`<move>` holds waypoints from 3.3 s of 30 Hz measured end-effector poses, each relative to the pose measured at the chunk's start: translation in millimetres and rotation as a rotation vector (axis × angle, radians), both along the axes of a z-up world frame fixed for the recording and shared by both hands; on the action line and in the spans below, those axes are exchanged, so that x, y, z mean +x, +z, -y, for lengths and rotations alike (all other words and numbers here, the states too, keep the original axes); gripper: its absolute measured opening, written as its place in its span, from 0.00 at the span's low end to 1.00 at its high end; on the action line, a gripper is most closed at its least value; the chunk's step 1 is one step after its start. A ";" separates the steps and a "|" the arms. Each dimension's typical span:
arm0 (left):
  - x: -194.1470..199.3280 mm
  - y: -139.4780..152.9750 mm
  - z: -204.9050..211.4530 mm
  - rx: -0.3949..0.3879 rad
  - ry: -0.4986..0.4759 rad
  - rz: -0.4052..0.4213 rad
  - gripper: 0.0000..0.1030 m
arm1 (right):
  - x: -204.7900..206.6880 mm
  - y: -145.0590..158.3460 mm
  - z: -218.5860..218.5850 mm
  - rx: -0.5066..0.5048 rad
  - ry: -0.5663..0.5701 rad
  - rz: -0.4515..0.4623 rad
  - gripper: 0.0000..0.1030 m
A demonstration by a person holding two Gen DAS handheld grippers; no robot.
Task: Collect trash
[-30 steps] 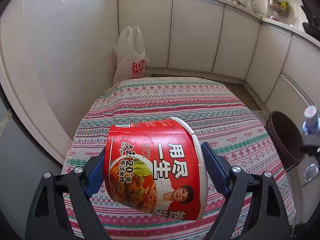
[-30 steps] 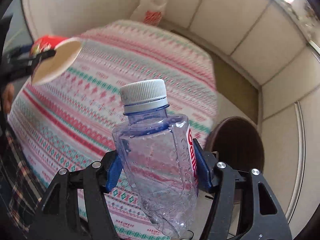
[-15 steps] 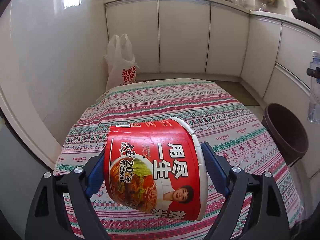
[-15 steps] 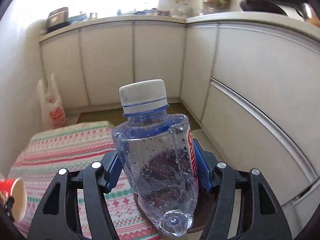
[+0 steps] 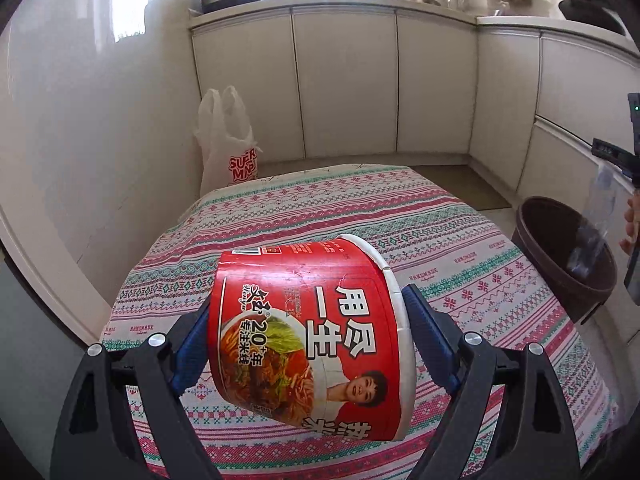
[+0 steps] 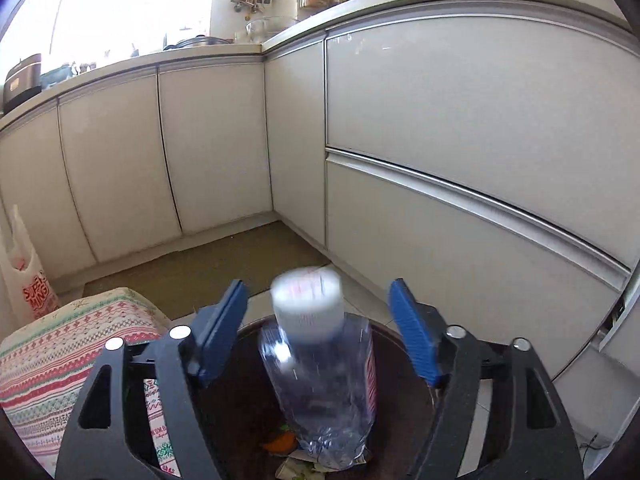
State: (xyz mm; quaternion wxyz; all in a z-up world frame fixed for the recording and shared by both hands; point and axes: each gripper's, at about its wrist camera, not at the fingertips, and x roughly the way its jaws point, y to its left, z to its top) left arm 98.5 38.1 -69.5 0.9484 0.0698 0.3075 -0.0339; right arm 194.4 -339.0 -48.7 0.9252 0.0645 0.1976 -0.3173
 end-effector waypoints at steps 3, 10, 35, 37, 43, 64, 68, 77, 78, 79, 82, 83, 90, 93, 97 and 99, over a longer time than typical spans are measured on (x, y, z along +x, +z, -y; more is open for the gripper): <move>-1.3 6.4 14.6 -0.006 -0.028 0.027 0.82 | -12.3 12.3 0.7 -0.011 -0.016 0.039 0.88; 11.0 41.3 84.3 -0.167 -0.125 0.080 0.82 | -73.7 54.2 30.3 0.066 -0.168 0.133 0.93; 118.6 56.6 379.8 -0.284 -0.413 -0.106 0.82 | -168.6 46.4 153.9 0.438 -0.429 0.212 0.93; 122.1 52.4 386.6 -0.274 -0.417 -0.121 0.82 | -166.4 44.8 155.6 0.446 -0.429 0.209 0.93; 128.6 42.8 399.3 -0.249 -0.427 -0.143 0.91 | -166.9 43.1 161.0 0.456 -0.432 0.201 0.93; 58.0 98.2 293.1 -0.072 -0.261 0.058 0.93 | -168.7 72.4 76.5 0.229 -0.225 0.184 0.93; 13.6 126.6 235.4 -0.121 -0.198 0.142 0.94 | -188.6 83.7 14.0 0.100 -0.094 0.224 0.93; -39.8 120.8 139.6 -0.143 -0.118 0.153 0.94 | -209.5 77.3 -86.2 -0.082 0.094 0.203 0.93; -43.5 118.2 131.2 -0.144 -0.094 0.169 0.94 | -209.3 76.2 -91.5 -0.105 0.088 0.197 0.93; -45.5 114.8 124.1 -0.149 -0.075 0.181 0.94 | -208.7 74.9 -96.1 -0.124 0.088 0.194 0.93; -45.2 111.1 114.4 -0.154 -0.073 0.179 0.94 | -204.0 69.9 -105.7 -0.154 0.103 0.164 0.93; -43.6 110.3 111.9 -0.161 -0.072 0.175 0.94 | -201.6 68.2 -106.9 -0.154 0.100 0.152 0.93; -38.0 105.0 105.2 -0.181 -0.074 0.137 0.94 | -192.2 62.2 -108.4 -0.137 0.116 0.113 0.93; -38.8 103.2 106.5 -0.180 -0.075 0.128 0.94 | -191.2 62.1 -111.3 -0.140 0.127 0.108 0.93; -39.8 102.0 107.3 -0.175 -0.077 0.125 0.94 | -189.6 61.6 -112.1 -0.140 0.133 0.101 0.93; -40.0 101.8 107.8 -0.175 -0.078 0.123 0.94 | -189.0 61.2 -111.7 -0.140 0.134 0.099 0.93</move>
